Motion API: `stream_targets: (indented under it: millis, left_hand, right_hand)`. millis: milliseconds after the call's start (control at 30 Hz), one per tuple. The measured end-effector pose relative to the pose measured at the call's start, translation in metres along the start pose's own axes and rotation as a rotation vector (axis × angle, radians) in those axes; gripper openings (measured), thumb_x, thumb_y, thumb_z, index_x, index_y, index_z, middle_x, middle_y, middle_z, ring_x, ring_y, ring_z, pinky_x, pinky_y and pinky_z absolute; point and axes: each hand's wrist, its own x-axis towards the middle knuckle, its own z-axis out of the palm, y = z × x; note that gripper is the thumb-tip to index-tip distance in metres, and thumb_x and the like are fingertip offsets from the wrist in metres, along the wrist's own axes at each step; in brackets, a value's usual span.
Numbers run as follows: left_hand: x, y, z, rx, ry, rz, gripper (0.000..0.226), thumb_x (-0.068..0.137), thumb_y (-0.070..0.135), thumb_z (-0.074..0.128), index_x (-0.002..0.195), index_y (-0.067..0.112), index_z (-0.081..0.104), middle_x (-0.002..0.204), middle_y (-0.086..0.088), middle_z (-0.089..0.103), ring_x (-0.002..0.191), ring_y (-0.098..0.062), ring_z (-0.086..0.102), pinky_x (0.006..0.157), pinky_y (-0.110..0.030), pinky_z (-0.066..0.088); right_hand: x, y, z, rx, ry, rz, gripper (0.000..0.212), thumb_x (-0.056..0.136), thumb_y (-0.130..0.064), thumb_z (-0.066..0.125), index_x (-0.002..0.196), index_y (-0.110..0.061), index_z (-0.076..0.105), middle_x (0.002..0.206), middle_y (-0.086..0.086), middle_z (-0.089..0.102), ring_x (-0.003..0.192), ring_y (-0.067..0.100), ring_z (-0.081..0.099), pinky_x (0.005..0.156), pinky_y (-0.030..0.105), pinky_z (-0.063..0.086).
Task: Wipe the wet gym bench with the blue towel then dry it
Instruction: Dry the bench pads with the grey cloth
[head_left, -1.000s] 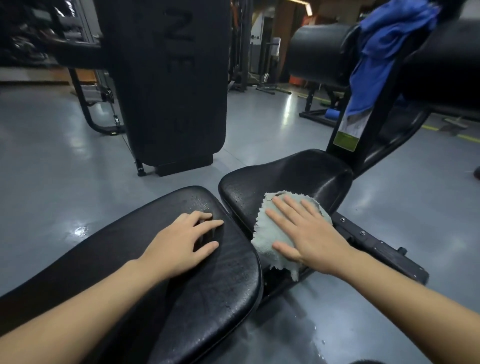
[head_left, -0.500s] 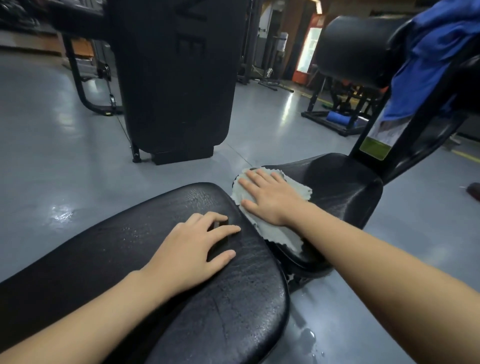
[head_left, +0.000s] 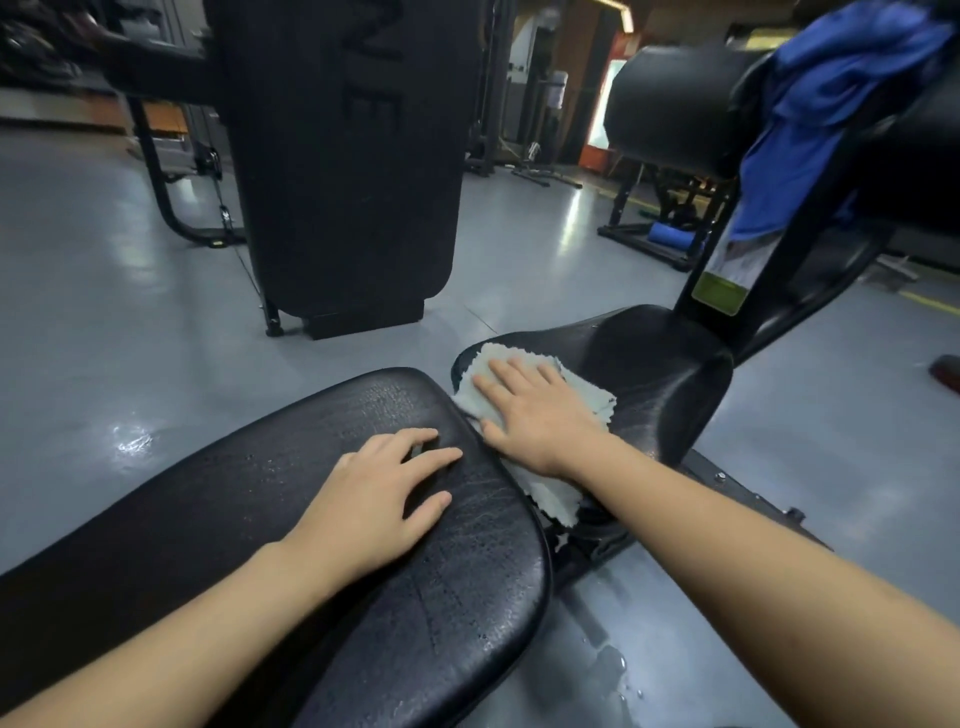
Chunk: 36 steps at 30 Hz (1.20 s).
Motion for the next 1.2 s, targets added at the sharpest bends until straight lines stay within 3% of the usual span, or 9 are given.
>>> stream_targets:
  millis: [133,233,367,433,533,600,733,967,1200]
  left_hand:
    - [-0.002,0.003,-0.003,-0.016,-0.029,-0.008,0.058,0.09,0.065,0.026,0.145,0.049,0.039,0.155,0.018,0.033,0.141,-0.008,0.033,0.107,-0.033,0.037]
    - [-0.002,0.001,-0.004,-0.02,-0.038,0.002,0.049,0.097,0.058,0.039,0.144,0.048,0.041,0.156,0.018,0.033,0.142,-0.009,0.033,0.108,-0.033,0.036]
    - [-0.002,0.001,-0.004,-0.039,-0.016,0.015,0.063,0.086,0.064,0.023,0.141,0.045,0.047,0.152,0.012,0.042,0.137,-0.015,0.042,0.105,-0.038,0.041]
    - [-0.001,0.0,-0.002,-0.035,-0.012,0.017,0.064,0.085,0.064,0.022,0.141,0.045,0.047,0.151,0.011,0.042,0.137,-0.015,0.042,0.106,-0.039,0.042]
    - [-0.001,0.0,-0.001,-0.031,0.001,0.014,0.064,0.086,0.064,0.023,0.141,0.045,0.047,0.151,0.011,0.043,0.136,-0.015,0.042,0.106,-0.04,0.042]
    - [-0.001,0.0,0.0,-0.027,-0.007,0.013,0.065,0.085,0.064,0.021,0.143,0.045,0.046,0.152,0.012,0.041,0.137,-0.014,0.039,0.107,-0.04,0.041]
    - [0.0,-0.001,0.002,-0.014,-0.01,0.01,0.065,0.085,0.064,0.019,0.144,0.047,0.042,0.154,0.014,0.037,0.139,-0.012,0.036,0.108,-0.038,0.039]
    - [0.005,-0.005,-0.003,-0.015,-0.026,0.03,0.06,0.084,0.068,0.025,0.139,0.051,0.044,0.148,0.019,0.039,0.134,-0.009,0.039,0.101,-0.038,0.043]
    - [0.006,-0.003,-0.007,-0.006,-0.041,0.028,0.064,0.081,0.071,0.022,0.139,0.052,0.042,0.148,0.022,0.035,0.135,-0.006,0.037,0.1,-0.036,0.043]
  right_hand:
    - [-0.061,0.008,0.005,0.018,0.022,0.026,0.077,0.091,-0.061,0.011,0.16,-0.027,0.013,0.169,0.003,0.007,0.155,0.023,0.004,0.124,0.048,0.006]
    - [-0.099,0.017,0.016,-0.011,0.126,0.029,0.074,0.094,-0.061,0.024,0.158,-0.024,0.028,0.165,0.006,0.024,0.153,0.027,0.02,0.123,0.05,0.016]
    - [-0.11,0.021,0.021,-0.067,0.175,0.033,0.071,0.094,-0.06,0.033,0.152,-0.019,0.041,0.16,0.009,0.037,0.147,0.031,0.035,0.117,0.051,0.025]
    - [-0.094,0.018,0.016,-0.038,0.122,0.039,0.076,0.094,-0.062,0.025,0.156,-0.019,0.034,0.163,0.01,0.029,0.15,0.031,0.027,0.119,0.054,0.024]
    - [-0.053,0.008,0.007,0.006,0.018,0.039,0.081,0.091,-0.063,0.007,0.161,-0.022,0.011,0.169,0.007,0.004,0.155,0.027,0.002,0.123,0.052,0.004]
    - [-0.019,0.001,0.003,-0.017,-0.021,0.046,0.072,0.099,-0.058,0.013,0.161,-0.022,0.004,0.169,0.007,-0.002,0.155,0.026,-0.004,0.123,0.052,0.001]
    - [0.041,-0.006,0.001,-0.027,-0.061,0.035,0.066,0.103,-0.05,0.023,0.16,-0.021,0.008,0.169,0.009,0.001,0.154,0.029,-0.001,0.122,0.053,0.005]
    - [0.091,-0.015,0.001,-0.048,-0.057,0.067,0.055,0.104,-0.042,0.017,0.151,-0.022,0.035,0.162,0.008,0.026,0.151,0.03,0.014,0.117,0.056,0.014]
    - [0.007,-0.011,0.009,0.027,0.047,0.01,0.056,0.105,-0.044,0.021,0.158,-0.027,0.017,0.168,0.006,0.01,0.153,0.028,0.005,0.121,0.052,0.007]
